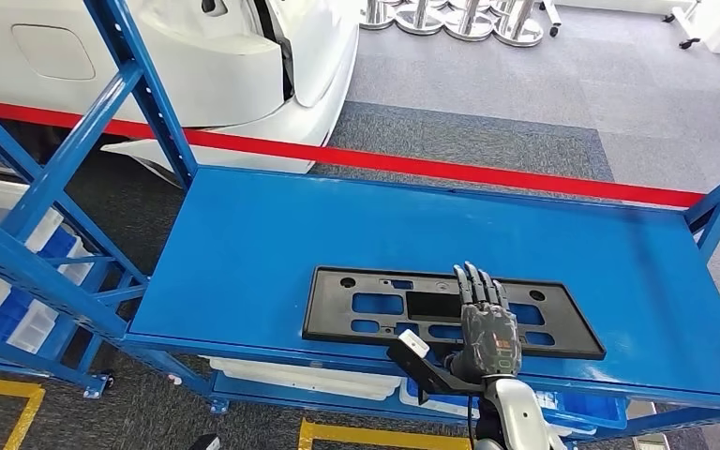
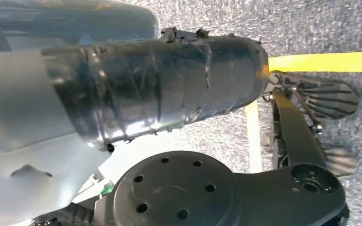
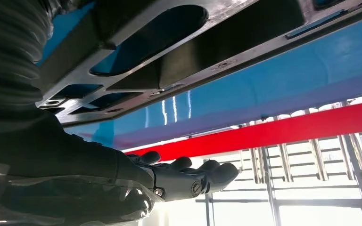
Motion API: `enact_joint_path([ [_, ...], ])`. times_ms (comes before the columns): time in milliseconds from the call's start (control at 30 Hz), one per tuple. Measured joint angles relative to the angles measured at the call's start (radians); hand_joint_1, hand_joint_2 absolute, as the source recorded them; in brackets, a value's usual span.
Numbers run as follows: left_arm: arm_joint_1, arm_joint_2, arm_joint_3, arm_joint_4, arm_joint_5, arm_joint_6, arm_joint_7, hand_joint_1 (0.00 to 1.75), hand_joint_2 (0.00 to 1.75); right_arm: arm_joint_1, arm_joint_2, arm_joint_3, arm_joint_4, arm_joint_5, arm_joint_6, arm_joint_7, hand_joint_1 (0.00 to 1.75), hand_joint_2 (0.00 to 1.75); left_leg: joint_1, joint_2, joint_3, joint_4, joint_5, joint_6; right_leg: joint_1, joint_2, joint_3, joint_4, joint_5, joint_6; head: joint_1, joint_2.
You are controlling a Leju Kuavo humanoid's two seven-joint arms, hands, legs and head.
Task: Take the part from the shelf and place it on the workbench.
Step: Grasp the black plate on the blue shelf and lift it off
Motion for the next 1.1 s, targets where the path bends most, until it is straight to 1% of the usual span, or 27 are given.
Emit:
enact_joint_path([
  [33,0.000,-0.001,0.000,0.000,0.000,0.000,0.001,0.00,0.00,-0.001,-0.002,-0.001,0.000,-0.003,0.005,0.003,1.74,1.75,0.002,-0.002,0.005,-0.007,-0.001,-0.002,0.008,0.000,0.015,-0.054,0.028,-0.016,-0.002,0.000],
  [67,0.000,-0.004,0.000,0.000,0.001,0.000,0.002,0.00,0.00,-0.001,-0.004,-0.001,0.000,-0.008,0.012,0.007,1.75,1.75,0.005,-0.003,0.009,-0.015,-0.001,-0.006,0.014,0.000,0.030,-0.089,0.042,-0.030,-0.001,0.000],
  [133,0.001,-0.009,0.000,0.000,0.005,0.001,0.004,0.00,0.00,-0.003,-0.009,-0.002,0.000,-0.026,0.035,0.019,1.75,1.75,0.008,-0.002,0.019,-0.025,0.009,-0.019,0.019,0.002,0.052,-0.123,0.047,-0.042,-0.001,0.000],
  [200,0.001,-0.010,0.000,0.000,0.009,0.003,0.003,0.00,0.00,-0.003,-0.014,-0.003,-0.001,-0.053,0.065,0.035,1.75,1.75,0.004,0.002,0.026,-0.013,0.000,-0.027,0.013,0.001,0.086,-0.161,0.060,-0.042,0.001,0.000],
  [233,0.000,-0.009,0.000,0.000,0.012,0.004,0.004,0.00,0.00,-0.004,-0.017,-0.003,0.000,-0.069,0.080,0.041,1.75,1.75,0.003,0.003,0.017,0.014,-0.022,-0.028,0.008,0.000,0.100,-0.173,0.064,-0.040,0.001,0.000],
  [267,-0.002,-0.008,0.000,0.000,0.014,0.007,0.004,0.00,0.00,-0.005,-0.019,-0.004,0.000,-0.083,0.091,0.046,1.75,1.75,0.003,0.004,-0.004,0.061,-0.053,-0.028,0.004,-0.001,0.108,-0.181,0.065,-0.038,0.001,0.000],
  [333,-0.003,-0.004,0.000,0.000,0.018,0.012,0.005,0.00,0.00,-0.006,-0.021,-0.004,0.001,-0.106,0.108,0.051,1.75,1.75,0.003,0.006,-0.067,0.182,-0.111,-0.032,0.003,-0.001,0.109,-0.179,0.063,-0.035,-0.001,0.000],
  [367,-0.003,-0.002,0.000,0.000,0.019,0.014,0.006,0.00,0.00,-0.005,-0.022,-0.004,0.001,-0.113,0.112,0.053,1.75,1.75,0.003,0.006,-0.089,0.218,-0.121,-0.036,0.003,0.000,0.107,-0.174,0.060,-0.033,-0.001,0.000],
  [400,-0.001,-0.001,0.000,0.000,0.020,0.016,0.006,0.00,0.00,-0.005,-0.022,-0.004,0.002,-0.121,0.115,0.053,1.75,1.75,0.003,0.006,-0.097,0.224,-0.114,-0.040,0.002,0.001,0.105,-0.167,0.056,-0.031,-0.001,0.000],
  [433,0.000,0.000,0.000,0.001,0.020,0.018,0.007,0.00,0.00,-0.006,-0.023,-0.004,0.002,-0.125,0.116,0.053,1.75,1.75,0.003,0.006,-0.086,0.190,-0.086,-0.043,0.000,0.002,0.103,-0.157,0.051,-0.027,-0.001,0.000],
  [467,0.001,0.000,0.000,0.001,0.021,0.019,0.007,0.00,0.00,-0.008,-0.024,-0.004,0.002,-0.130,0.117,0.053,1.75,1.75,0.004,0.006,-0.058,0.126,-0.047,-0.045,-0.002,0.003,0.100,-0.146,0.046,-0.022,-0.002,0.000],
  [500,0.000,0.000,0.000,0.001,0.021,0.020,0.008,0.00,0.00,-0.010,-0.025,-0.005,0.002,-0.136,0.118,0.054,1.75,1.75,0.003,0.006,-0.036,0.067,-0.020,-0.045,-0.003,0.003,0.099,-0.134,0.040,-0.016,-0.001,0.000],
  [533,-0.001,0.000,0.000,0.002,0.022,0.020,0.009,0.00,0.00,-0.013,-0.026,-0.005,0.002,-0.141,0.119,0.054,1.75,1.75,0.001,0.006,-0.020,0.020,-0.008,-0.041,-0.004,0.004,0.095,-0.123,0.035,-0.010,-0.002,0.000],
  [567,-0.003,0.001,0.000,0.001,0.022,0.020,0.010,0.00,0.00,-0.016,-0.027,-0.006,0.001,-0.146,0.121,0.055,1.75,1.75,-0.001,0.007,-0.015,-0.004,0.000,-0.035,-0.004,0.003,0.092,-0.114,0.030,-0.004,-0.001,0.000],
  [600,-0.003,0.001,0.000,0.001,0.022,0.020,0.012,0.00,0.00,-0.018,-0.028,-0.006,0.000,-0.149,0.122,0.057,1.75,1.75,-0.003,0.008,-0.021,-0.003,-0.004,-0.026,-0.003,0.003,0.090,-0.110,0.026,0.002,-0.001,0.000],
  [667,-0.002,0.002,0.000,0.001,0.022,0.020,0.012,0.00,0.00,-0.019,-0.029,-0.006,-0.001,-0.153,0.125,0.059,1.75,1.75,-0.001,0.012,-0.022,-0.003,0.014,-0.010,-0.003,0.002,0.088,-0.103,0.018,0.012,0.000,0.000],
  [700,-0.002,0.001,0.000,0.002,0.022,0.020,0.013,0.00,0.00,-0.019,-0.030,-0.007,-0.001,-0.154,0.126,0.060,1.75,1.75,0.001,0.014,-0.023,-0.004,0.019,-0.003,-0.004,0.002,0.083,-0.090,0.005,0.018,0.002,0.000],
  [733,-0.002,-0.001,0.000,0.002,0.022,0.020,0.012,0.00,0.00,-0.019,-0.032,-0.007,-0.002,-0.155,0.127,0.060,1.75,1.75,0.003,0.016,-0.025,-0.005,0.024,0.002,-0.006,0.002,0.071,-0.058,-0.019,0.025,0.004,0.000],
  [767,-0.003,-0.002,0.000,0.002,0.022,0.020,0.013,0.00,0.00,-0.019,-0.033,-0.007,-0.002,-0.155,0.128,0.061,1.75,1.75,0.005,0.017,-0.028,-0.005,0.027,0.006,-0.010,0.001,0.049,-0.006,-0.054,0.032,0.005,0.000],
  [833,-0.003,-0.005,0.000,0.002,0.022,0.020,0.013,0.00,0.00,-0.017,-0.035,-0.007,-0.003,-0.155,0.129,0.061,1.75,1.75,0.004,0.017,-0.034,-0.005,0.029,0.009,-0.018,0.001,-0.009,0.137,-0.130,0.043,0.007,0.000],
  [867,-0.002,-0.005,0.000,0.002,0.022,0.021,0.013,0.00,0.00,-0.016,-0.036,-0.006,-0.003,-0.155,0.129,0.061,1.75,1.75,0.004,0.017,-0.035,-0.005,0.030,0.009,-0.020,0.001,-0.030,0.190,-0.150,0.045,0.007,0.000],
  [900,-0.002,-0.005,0.000,0.002,0.022,0.021,0.013,0.00,0.00,-0.015,-0.036,-0.006,-0.003,-0.155,0.129,0.061,1.75,1.75,0.003,0.017,-0.036,-0.005,0.030,0.009,-0.020,0.001,-0.035,0.210,-0.151,0.044,0.007,0.000],
  [933,-0.002,-0.005,0.000,0.002,0.022,0.021,0.013,0.00,0.00,-0.015,-0.036,-0.005,-0.003,-0.155,0.129,0.061,1.75,1.75,0.002,0.017,-0.035,-0.005,0.030,0.009,-0.020,0.001,-0.021,0.185,-0.131,0.040,0.007,0.000],
  [967,-0.002,-0.005,0.000,0.002,0.022,0.021,0.013,0.00,0.00,-0.015,-0.037,-0.005,-0.003,-0.156,0.129,0.061,1.75,1.75,0.000,0.016,-0.033,-0.005,0.030,0.008,-0.018,0.001,0.011,0.123,-0.095,0.031,0.007,0.000],
  [1033,-0.003,-0.005,0.000,0.002,0.023,0.021,0.013,0.00,0.00,-0.019,-0.037,-0.006,-0.005,-0.160,0.130,0.062,1.75,1.75,-0.002,0.016,-0.029,-0.008,0.029,0.006,-0.009,-0.001,0.088,-0.033,-0.029,0.004,0.006,0.000],
  [1067,-0.003,-0.006,0.000,0.002,0.023,0.021,0.013,0.00,0.00,-0.021,-0.037,-0.006,-0.006,-0.163,0.130,0.062,1.75,1.75,-0.001,0.016,-0.028,-0.010,0.030,0.002,-0.003,-0.004,0.112,-0.085,-0.012,-0.008,0.005,0.000],
  [1100,-0.003,-0.007,0.000,0.002,0.024,0.021,0.013,0.00,0.00,-0.022,-0.038,-0.006,-0.007,-0.167,0.131,0.063,1.75,1.75,0.001,0.016,-0.028,-0.013,0.031,-0.003,0.002,-0.006,0.123,-0.111,-0.006,-0.017,0.004,0.000],
])
